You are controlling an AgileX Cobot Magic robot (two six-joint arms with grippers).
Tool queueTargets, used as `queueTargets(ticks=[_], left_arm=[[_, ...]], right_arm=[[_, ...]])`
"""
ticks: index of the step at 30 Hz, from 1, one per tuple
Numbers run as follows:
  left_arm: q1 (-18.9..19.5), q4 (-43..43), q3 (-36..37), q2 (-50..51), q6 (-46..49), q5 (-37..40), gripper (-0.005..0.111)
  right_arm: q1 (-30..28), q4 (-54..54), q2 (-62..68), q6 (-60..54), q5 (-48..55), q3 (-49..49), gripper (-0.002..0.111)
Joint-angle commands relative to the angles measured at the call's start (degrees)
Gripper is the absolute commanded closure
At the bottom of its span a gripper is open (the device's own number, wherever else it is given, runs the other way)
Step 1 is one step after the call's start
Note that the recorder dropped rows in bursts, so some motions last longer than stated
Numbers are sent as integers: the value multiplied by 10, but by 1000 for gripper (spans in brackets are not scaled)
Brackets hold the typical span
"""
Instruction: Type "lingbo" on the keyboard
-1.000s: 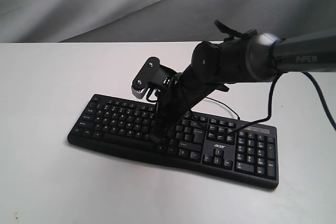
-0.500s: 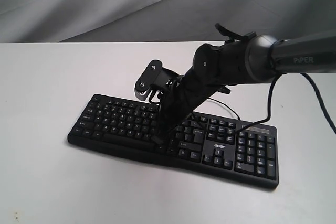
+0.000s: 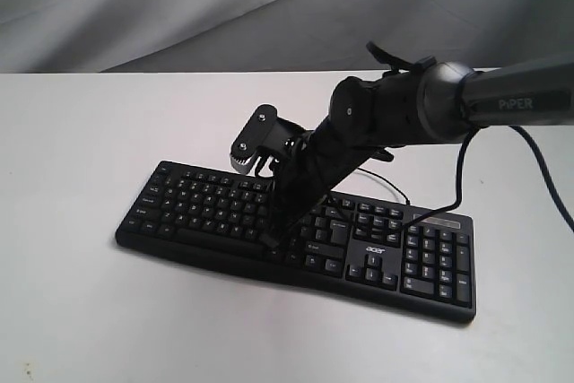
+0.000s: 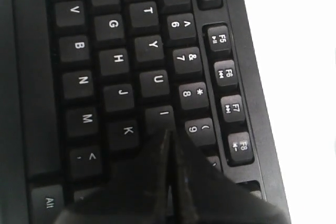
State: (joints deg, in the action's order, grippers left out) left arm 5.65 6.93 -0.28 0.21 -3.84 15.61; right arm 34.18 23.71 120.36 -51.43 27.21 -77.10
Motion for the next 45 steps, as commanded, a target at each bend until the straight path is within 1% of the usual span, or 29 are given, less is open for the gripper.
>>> queueTargets(ticks=[1, 11, 24, 30, 33, 36, 39, 45], left_arm=[[1, -2, 3, -2, -1, -5, 106], [1, -2, 3, -2, -1, -5, 106], [1, -2, 3, -2, -1, -5, 106], [1, -2, 3, -2, -1, -5, 106], [1, -2, 3, -2, -1, -5, 106], [1, -2, 3, -2, -1, -5, 106], [1, -2, 3, -2, -1, -5, 106], [1, -2, 3, -2, -1, -5, 106]], right_arm=[[-4, -3, 0, -5, -1, 0, 108], [-5, -3, 10, -5, 1, 0, 108], [-3, -8, -47, -5, 14, 0, 108], [-5, -17, -173, 9, 17, 0, 108], [-5, -25, -265, 25, 16, 0, 108], [-5, -39, -361, 64, 13, 0, 108], [-5, -38, -439, 86, 13, 0, 108], [-5, -14, -552, 86, 6, 0, 108]])
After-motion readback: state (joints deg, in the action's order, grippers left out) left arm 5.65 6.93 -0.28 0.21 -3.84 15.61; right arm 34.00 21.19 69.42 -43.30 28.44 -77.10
